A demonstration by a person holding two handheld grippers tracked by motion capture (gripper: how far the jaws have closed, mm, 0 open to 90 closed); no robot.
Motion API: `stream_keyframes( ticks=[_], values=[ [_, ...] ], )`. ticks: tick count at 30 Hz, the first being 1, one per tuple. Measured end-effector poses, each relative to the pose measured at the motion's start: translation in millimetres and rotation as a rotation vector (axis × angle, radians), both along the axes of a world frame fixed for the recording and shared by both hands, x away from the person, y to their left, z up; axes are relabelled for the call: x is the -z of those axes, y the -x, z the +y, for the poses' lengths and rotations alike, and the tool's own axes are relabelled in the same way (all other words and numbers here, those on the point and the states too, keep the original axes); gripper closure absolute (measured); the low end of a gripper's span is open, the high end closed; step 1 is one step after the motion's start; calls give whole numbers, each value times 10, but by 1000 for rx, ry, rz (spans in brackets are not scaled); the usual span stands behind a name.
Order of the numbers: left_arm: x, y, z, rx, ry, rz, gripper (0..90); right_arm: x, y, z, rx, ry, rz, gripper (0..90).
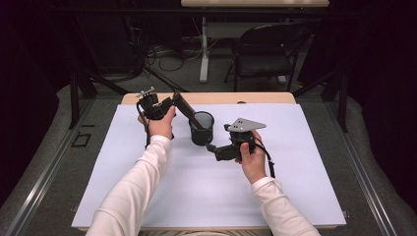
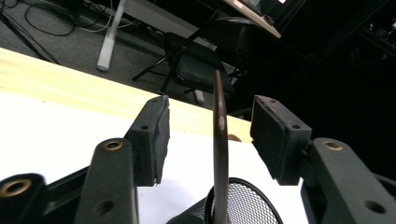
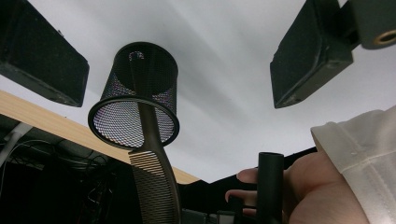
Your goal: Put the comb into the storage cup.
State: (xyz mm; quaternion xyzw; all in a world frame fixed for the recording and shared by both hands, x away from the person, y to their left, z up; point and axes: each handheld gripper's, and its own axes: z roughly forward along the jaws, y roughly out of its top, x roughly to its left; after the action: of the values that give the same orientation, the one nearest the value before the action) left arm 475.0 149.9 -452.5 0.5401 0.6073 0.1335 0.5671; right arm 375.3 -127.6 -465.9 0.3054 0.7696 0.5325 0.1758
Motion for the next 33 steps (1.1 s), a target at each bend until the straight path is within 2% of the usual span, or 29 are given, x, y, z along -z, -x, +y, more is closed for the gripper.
stream_keyframes(
  ticks=[8,16,20,25,28,33],
  values=[
    [-52,32,27,-25,-25,-15,370,5,-2,3,-1,4,2,45],
    [-133,82,85,-40,-88,-51,306,4,-1,-1,0,3,2,51],
    [-172,98,122,-31,-111,-71,314,10,-4,1,-1,9,4,51],
    [-206,118,169,-24,-117,-79,320,10,-2,2,-1,8,5,51],
    [-226,129,184,-14,-155,-95,328,13,-4,4,-1,8,4,51],
    [-261,153,206,4,-177,-100,335,10,-2,2,-1,10,5,52]
  ],
)
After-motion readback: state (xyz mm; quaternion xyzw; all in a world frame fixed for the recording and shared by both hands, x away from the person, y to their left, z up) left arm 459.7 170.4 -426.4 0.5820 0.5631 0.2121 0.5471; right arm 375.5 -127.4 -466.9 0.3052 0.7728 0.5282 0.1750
